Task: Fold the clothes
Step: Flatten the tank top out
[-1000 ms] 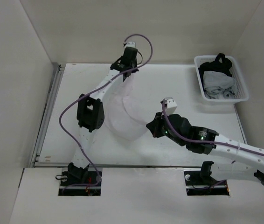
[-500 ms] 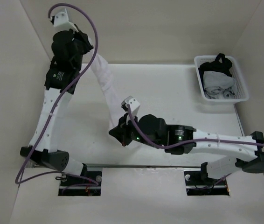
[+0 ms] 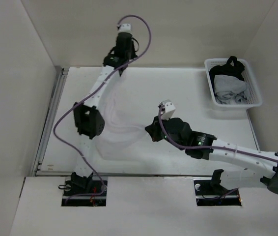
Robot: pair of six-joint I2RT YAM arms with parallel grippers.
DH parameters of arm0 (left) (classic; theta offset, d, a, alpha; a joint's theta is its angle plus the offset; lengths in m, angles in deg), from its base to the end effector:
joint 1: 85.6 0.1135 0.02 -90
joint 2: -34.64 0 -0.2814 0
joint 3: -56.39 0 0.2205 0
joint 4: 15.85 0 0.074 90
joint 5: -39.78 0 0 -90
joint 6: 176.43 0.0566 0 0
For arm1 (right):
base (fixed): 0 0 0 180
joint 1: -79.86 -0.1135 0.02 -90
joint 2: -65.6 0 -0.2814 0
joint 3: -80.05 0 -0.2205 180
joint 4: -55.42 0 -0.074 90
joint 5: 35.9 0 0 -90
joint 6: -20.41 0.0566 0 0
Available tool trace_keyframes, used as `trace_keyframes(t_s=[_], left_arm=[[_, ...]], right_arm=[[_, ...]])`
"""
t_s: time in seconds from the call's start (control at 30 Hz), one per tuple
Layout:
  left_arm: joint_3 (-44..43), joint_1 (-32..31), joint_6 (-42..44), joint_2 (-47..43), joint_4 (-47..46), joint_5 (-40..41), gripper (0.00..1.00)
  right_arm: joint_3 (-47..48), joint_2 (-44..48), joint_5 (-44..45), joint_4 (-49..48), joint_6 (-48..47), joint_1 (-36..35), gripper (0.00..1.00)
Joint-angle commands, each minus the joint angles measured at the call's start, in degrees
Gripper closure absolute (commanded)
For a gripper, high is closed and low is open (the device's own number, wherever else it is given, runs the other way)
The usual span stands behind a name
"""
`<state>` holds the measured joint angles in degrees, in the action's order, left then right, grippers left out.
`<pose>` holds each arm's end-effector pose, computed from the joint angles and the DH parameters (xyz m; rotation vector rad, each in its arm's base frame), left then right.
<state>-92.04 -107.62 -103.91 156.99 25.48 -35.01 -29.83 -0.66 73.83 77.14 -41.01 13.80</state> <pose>0.4623 -0.1710 0.4143 -0.1137 1.8306 -0.2417 0.1180 0.2188 0.3469 -0.3886 1.9063 0.8060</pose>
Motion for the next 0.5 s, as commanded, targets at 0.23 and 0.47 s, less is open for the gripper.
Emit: trace_keyframes(t_s=[0.23,0.47], left_arm=[[-2.3,-7.6,2.8,9.3,-5.7,0.4,0.53],[44.2,-5.4,-4.5,-25.5,-18.3,4.6,0.50]], right_arm=[[-13.9,0.2,-0.8,-3.5,8.7,8.9,1.00],[-16.5,3.1,-2.1,-3.0,8.2,15.1,1.00]])
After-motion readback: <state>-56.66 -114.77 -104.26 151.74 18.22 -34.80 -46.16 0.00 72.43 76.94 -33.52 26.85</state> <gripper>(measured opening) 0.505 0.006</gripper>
